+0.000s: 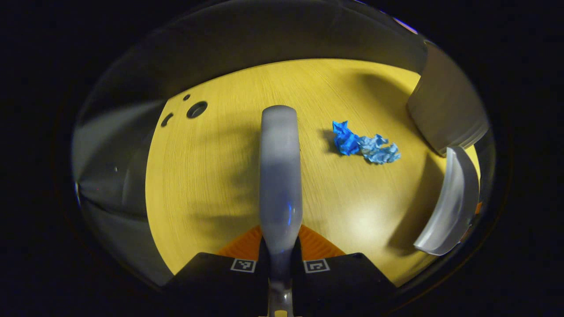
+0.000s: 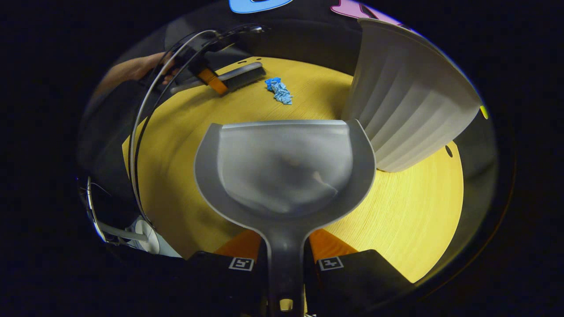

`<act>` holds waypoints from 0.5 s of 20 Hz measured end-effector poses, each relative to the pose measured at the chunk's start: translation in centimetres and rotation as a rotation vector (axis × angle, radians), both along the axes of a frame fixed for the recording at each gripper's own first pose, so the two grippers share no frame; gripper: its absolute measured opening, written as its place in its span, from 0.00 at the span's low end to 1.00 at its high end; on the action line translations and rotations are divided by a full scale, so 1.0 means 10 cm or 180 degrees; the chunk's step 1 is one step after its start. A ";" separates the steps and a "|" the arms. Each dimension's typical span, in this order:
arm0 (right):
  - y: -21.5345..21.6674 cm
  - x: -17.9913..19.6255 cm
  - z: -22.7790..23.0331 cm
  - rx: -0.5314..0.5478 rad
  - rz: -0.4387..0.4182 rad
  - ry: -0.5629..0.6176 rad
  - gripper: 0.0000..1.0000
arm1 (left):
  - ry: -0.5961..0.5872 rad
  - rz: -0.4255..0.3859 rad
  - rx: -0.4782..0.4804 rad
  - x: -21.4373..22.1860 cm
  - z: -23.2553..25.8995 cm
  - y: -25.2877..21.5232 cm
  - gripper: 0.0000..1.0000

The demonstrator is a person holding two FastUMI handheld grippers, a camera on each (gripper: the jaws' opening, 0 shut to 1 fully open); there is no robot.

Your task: Pick up the small broom and dustpan from the desktop, sweep the trash into the dustpan with the broom, and then empty the trash into the garbage bin.

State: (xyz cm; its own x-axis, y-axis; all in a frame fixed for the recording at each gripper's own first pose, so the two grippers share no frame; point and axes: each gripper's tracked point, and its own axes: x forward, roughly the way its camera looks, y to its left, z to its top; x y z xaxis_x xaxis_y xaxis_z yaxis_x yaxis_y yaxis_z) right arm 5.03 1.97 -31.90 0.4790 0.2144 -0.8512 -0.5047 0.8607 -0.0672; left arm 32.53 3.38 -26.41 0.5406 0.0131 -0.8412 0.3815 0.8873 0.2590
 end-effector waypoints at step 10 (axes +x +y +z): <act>-0.06 0.08 -0.15 -0.0081 0.0078 0.0141 0.38 | 0.0174 -0.1459 0.0424 0.25 0.02 -0.64 0.26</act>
